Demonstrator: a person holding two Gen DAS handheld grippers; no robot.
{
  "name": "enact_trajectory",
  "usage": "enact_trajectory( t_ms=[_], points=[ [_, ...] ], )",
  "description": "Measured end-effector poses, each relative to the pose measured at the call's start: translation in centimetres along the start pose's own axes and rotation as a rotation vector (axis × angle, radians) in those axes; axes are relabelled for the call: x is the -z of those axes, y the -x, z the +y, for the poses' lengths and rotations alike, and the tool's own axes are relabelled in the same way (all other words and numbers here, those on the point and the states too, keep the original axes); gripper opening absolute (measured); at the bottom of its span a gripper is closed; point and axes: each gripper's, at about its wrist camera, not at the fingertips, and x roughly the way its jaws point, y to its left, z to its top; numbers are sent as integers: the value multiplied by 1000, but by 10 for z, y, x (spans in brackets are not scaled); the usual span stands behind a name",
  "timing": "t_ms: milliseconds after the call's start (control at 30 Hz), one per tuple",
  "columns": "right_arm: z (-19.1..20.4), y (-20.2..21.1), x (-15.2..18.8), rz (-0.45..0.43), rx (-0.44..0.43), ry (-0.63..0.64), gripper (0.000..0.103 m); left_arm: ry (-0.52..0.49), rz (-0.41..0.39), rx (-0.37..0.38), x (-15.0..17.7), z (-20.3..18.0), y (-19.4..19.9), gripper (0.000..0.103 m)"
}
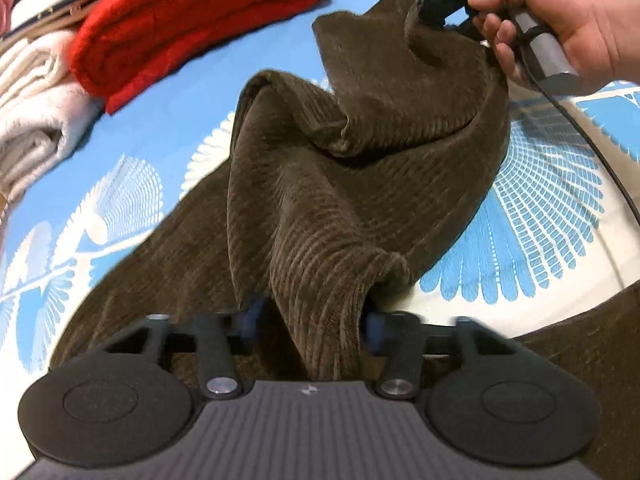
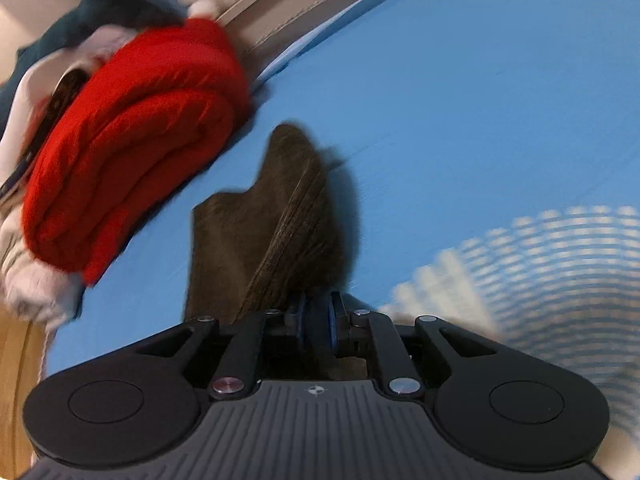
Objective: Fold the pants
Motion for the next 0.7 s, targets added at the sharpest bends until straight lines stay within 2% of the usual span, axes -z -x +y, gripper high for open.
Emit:
enact_trajectory(
  t_ms=[67, 200, 267, 367, 400, 433, 467, 500, 533, 567, 633, 700],
  points=[
    [9, -2, -1, 24, 12, 48, 0, -2, 22, -17, 1, 0, -4, 14],
    [27, 10, -3, 25, -11, 129, 0, 17, 36, -13, 1, 6, -4, 12],
    [32, 27, -10, -7, -41, 135, 0, 55, 44, 6, 0, 12, -3, 12],
    [32, 63, -24, -80, -165, 76, 0, 71, 46, 11, 1, 17, 0, 12],
    [32, 77, -26, -88, -247, 79, 0, 74, 51, 17, 1, 18, 1, 12],
    [36, 86, -27, -52, -349, 116, 0, 80, 55, 22, 0, 19, 1, 12],
    [44, 92, -25, -10, -387, 196, 0, 83, 55, 25, 1, 20, 2, 13],
    [53, 96, -21, 10, -313, 310, 0, 82, 57, 28, 1, 21, 2, 14],
    [50, 93, -21, 29, -215, 322, 0, 82, 60, 33, 1, 20, 2, 14],
    [40, 89, -24, 20, -133, 270, 0, 85, 62, 36, 1, 19, 2, 14],
    [7, 90, -31, -80, -6, 79, 4, 86, 65, 37, 1, 18, 3, 14],
    [-23, 89, -28, -126, 34, -73, 4, 91, 67, 42, 1, 18, 3, 14]
  ],
)
